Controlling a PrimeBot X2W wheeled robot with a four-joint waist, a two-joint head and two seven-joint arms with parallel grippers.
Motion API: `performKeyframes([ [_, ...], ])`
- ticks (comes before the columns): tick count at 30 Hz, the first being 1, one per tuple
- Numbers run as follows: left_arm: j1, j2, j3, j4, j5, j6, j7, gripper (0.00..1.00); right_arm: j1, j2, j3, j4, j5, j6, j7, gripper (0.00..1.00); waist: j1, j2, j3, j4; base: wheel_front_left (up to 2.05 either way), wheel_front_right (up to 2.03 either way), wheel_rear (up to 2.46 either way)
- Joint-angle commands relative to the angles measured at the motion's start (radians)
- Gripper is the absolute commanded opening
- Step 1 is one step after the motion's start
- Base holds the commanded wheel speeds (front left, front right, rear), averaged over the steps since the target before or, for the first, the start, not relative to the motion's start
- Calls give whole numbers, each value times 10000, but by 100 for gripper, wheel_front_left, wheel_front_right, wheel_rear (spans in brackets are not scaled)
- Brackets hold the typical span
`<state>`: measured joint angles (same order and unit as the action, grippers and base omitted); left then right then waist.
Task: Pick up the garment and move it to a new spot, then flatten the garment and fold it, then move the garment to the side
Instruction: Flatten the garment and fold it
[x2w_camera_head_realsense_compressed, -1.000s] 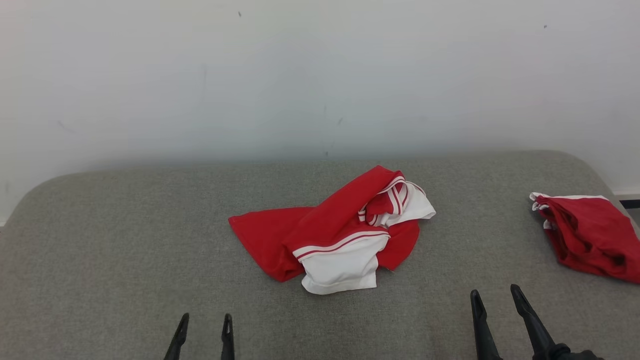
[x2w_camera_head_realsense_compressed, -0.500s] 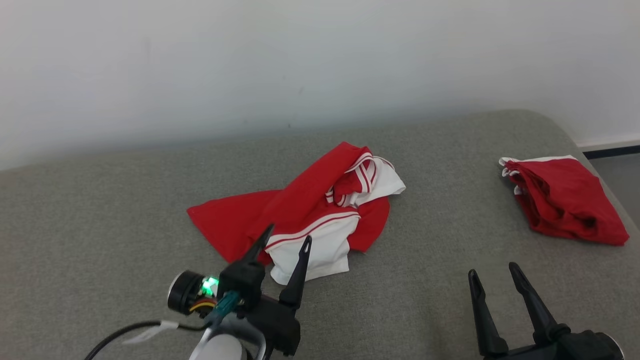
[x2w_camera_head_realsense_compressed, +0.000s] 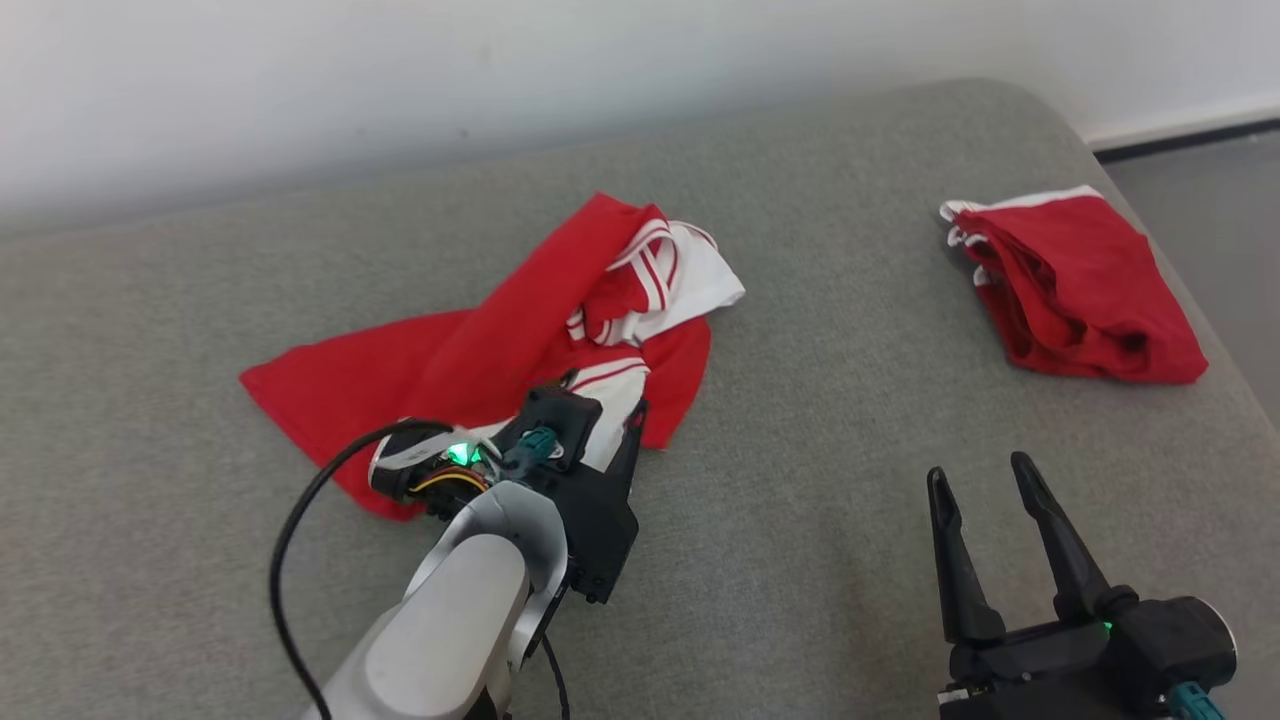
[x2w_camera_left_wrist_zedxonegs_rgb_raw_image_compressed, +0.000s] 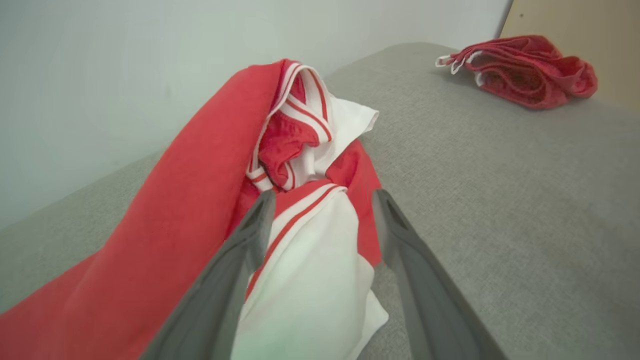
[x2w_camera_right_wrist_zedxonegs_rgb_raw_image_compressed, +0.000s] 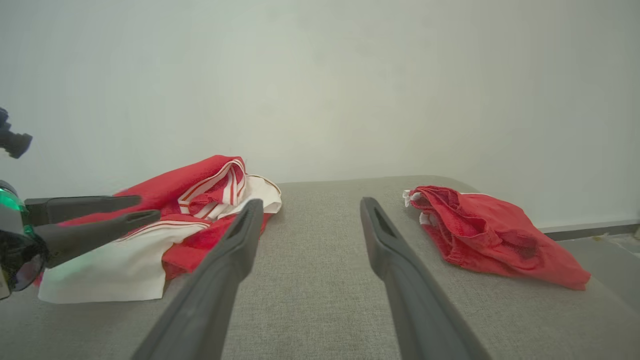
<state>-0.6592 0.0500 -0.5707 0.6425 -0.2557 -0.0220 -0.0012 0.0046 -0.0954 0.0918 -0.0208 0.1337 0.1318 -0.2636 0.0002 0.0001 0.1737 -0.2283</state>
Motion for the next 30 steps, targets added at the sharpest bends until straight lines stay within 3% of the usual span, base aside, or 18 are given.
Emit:
performKeyframes([
  [1,-181,7,-142,233,-92,-18,138,100,-116,71,-20,-44,70,-26,-8,100,-2,-1,516,-421,0,0,0],
  [10,-985,5,-699,1495,-45,143,-18,99,-376,199,-27,-49,103,-26,-8,100,-2,-1,920,-537,0,0,0],
  [11,-1014,5,-737,1540,-76,135,-93,63,-376,211,-29,-39,99,-26,-8,100,-2,-1,922,-532,0,0,0],
  [12,-1022,8,-774,1570,-121,111,-176,44,-371,220,-33,-23,91,-26,-8,100,-2,-1,913,-524,0,0,0],
  [13,-1023,5,-818,1579,-179,92,-273,14,-360,226,-41,-5,85,-26,-8,100,-2,-1,895,-513,0,0,0],
  [14,-1025,4,-878,1604,-201,78,-338,0,-345,229,-62,17,85,-26,-8,100,-2,-1,860,-496,0,0,0],
  [24,-1011,4,-1054,1361,-1043,-36,-619,0,-228,249,38,156,114,-26,-8,100,-2,-1,393,-397,0,0,0],
  [30,-1024,-4,-874,272,-2890,-390,-781,0,-97,205,129,244,183,-26,-9,100,-2,-1,-108,-480,0,0,0],
])
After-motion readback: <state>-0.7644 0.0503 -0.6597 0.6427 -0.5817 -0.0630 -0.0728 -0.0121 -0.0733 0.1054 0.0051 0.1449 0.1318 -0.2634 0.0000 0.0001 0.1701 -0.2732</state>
